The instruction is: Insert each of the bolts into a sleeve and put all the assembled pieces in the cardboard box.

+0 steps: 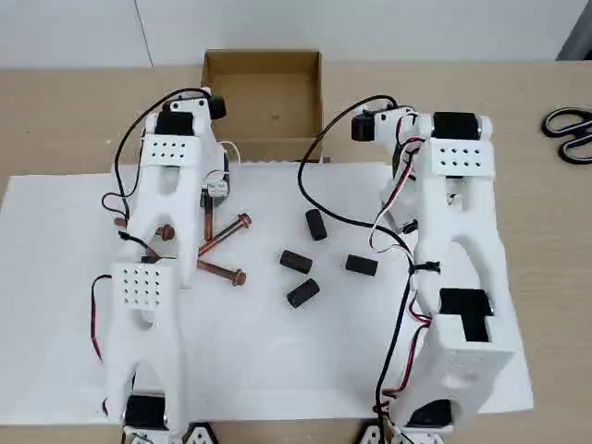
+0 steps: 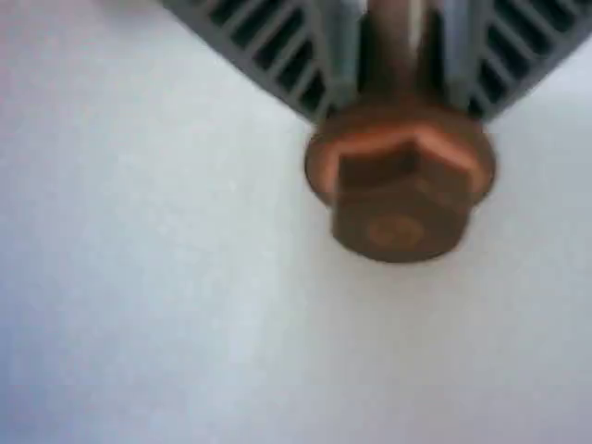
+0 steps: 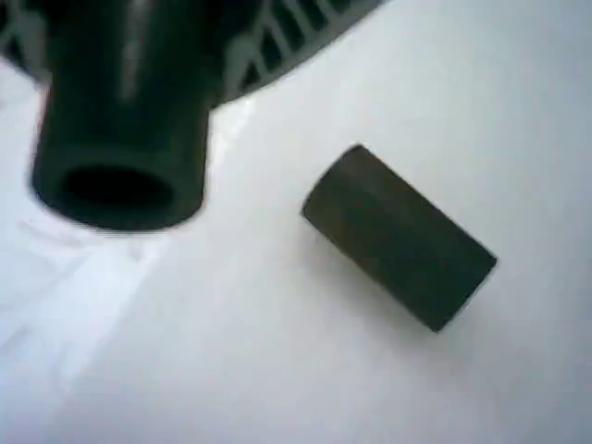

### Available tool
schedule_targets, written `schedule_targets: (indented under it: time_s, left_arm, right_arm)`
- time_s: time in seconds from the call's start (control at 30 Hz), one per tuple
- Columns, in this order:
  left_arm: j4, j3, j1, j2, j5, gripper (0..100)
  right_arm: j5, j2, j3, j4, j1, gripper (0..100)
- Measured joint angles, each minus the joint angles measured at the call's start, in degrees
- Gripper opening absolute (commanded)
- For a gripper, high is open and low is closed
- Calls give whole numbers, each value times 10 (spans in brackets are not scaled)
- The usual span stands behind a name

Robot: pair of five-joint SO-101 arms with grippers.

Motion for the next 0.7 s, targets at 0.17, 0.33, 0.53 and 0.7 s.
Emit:
schedule_targets:
  time_s: [0.17,0.33,0.53,0.7]
  left_arm:
    - [-3,7,16,-51,1,5]
    - [-3,70,69,-174,-5,5]
    - [-1,179,116,-300,-24,5]
    - [-1,287,136,-436,-59,5]
  right_arm:
    - [0,-100,0,0,-4,4]
    - [0,-204,34,0,-31,4]
    - [-9,-293,143,0,-36,4]
    - [-76,-391,214,-3,-36,4]
